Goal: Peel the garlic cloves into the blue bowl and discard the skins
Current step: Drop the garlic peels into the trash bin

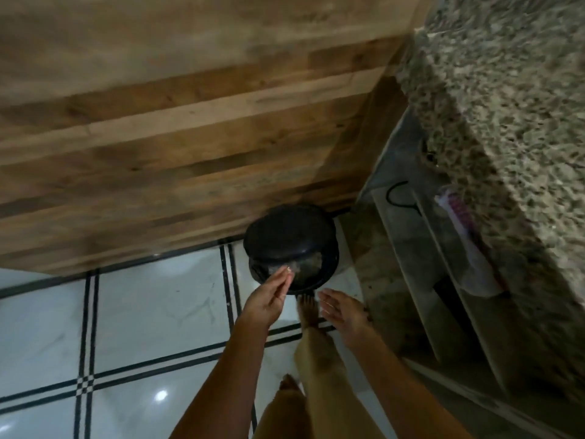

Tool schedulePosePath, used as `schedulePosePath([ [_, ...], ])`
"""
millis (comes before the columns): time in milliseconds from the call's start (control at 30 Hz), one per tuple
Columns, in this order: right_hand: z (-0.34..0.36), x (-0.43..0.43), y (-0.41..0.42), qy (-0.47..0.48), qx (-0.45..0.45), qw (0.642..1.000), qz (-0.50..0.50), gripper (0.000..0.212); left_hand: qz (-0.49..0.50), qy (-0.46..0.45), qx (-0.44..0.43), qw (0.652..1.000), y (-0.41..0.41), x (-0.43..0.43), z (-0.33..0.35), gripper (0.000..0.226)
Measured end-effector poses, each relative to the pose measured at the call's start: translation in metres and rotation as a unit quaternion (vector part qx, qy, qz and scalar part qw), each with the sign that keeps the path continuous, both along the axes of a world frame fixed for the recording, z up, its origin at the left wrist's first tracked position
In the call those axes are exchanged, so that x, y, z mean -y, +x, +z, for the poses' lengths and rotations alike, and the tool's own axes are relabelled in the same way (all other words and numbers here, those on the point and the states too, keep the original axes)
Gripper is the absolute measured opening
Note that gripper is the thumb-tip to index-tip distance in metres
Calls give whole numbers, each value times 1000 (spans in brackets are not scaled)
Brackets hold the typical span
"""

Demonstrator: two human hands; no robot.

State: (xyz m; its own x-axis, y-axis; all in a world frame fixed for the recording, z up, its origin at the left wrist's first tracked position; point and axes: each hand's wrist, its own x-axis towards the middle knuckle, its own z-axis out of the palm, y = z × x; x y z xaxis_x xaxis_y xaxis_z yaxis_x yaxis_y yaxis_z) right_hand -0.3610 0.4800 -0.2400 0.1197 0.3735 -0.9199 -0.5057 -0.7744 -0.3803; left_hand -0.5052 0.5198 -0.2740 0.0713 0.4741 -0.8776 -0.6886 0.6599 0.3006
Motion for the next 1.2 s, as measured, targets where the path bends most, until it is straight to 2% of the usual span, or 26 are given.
schedulePosePath([
  [100, -56, -22, -4, -22, -8, 1000, -5, 33, -58, 8, -63, 996, 0, -15, -63, 41],
  [233, -129, -55, -12, -19, -17, 1000, -3, 36, -165, 4, -255, 953, 3, -50, -133, 36],
  [267, -143, -63, -14, -15, -14, 1000, 5, 37, -191, 7, -313, 931, 8, -59, -144, 31],
  [333, -162, -74, -18, -10, -12, 1000, 14, 42, -252, 7, -475, 843, 16, -71, -161, 22],
  [367, -167, -77, -19, -8, -14, 1000, 19, 43, -283, 25, -536, 795, 18, -75, -165, 19],
  [400, -171, -79, -20, -7, -17, 1000, 24, 43, -297, 47, -560, 772, 20, -78, -167, 14],
  [467, -172, -83, -20, -2, -20, 999, 40, 40, -301, 94, -561, 765, 22, -82, -165, 2],
  [533, -169, -83, -19, 8, -21, 998, 51, 38, -314, 118, -558, 759, 19, -82, -162, 6],
  [600, -160, -82, -16, 15, -12, 999, 43, 37, -373, 138, -522, 755, 16, -80, -162, 8],
  [667, -141, -74, -12, 19, 3, 999, 33, 37, -419, 157, -464, 764, 14, -73, -151, 17],
  [700, -125, -69, -8, 23, 11, 999, 24, 37, -411, 175, -447, 775, 14, -68, -140, 23],
  [767, -79, -54, 1, 54, 24, 998, 1, 33, -368, 210, -443, 790, 21, -57, -100, 31],
  [867, 12, -13, 25, 145, 60, 987, -38, 20, -341, 274, -451, 778, 62, -28, 3, 21],
  [933, 74, 27, 50, 219, 128, 965, -60, 15, -328, 328, -410, 786, 103, 2, 76, 17],
  [1000, 126, 73, 82, 283, 224, 929, -84, 17, -349, 386, -358, 775, 150, 35, 139, 14],
  [1133, 200, 203, 150, 246, 388, 871, -176, 26, -437, 467, -220, 737, 245, 150, 227, 8],
  [1200, 215, 275, 182, 200, 449, 837, -240, 27, -519, 478, -161, 690, 287, 216, 245, 11],
])
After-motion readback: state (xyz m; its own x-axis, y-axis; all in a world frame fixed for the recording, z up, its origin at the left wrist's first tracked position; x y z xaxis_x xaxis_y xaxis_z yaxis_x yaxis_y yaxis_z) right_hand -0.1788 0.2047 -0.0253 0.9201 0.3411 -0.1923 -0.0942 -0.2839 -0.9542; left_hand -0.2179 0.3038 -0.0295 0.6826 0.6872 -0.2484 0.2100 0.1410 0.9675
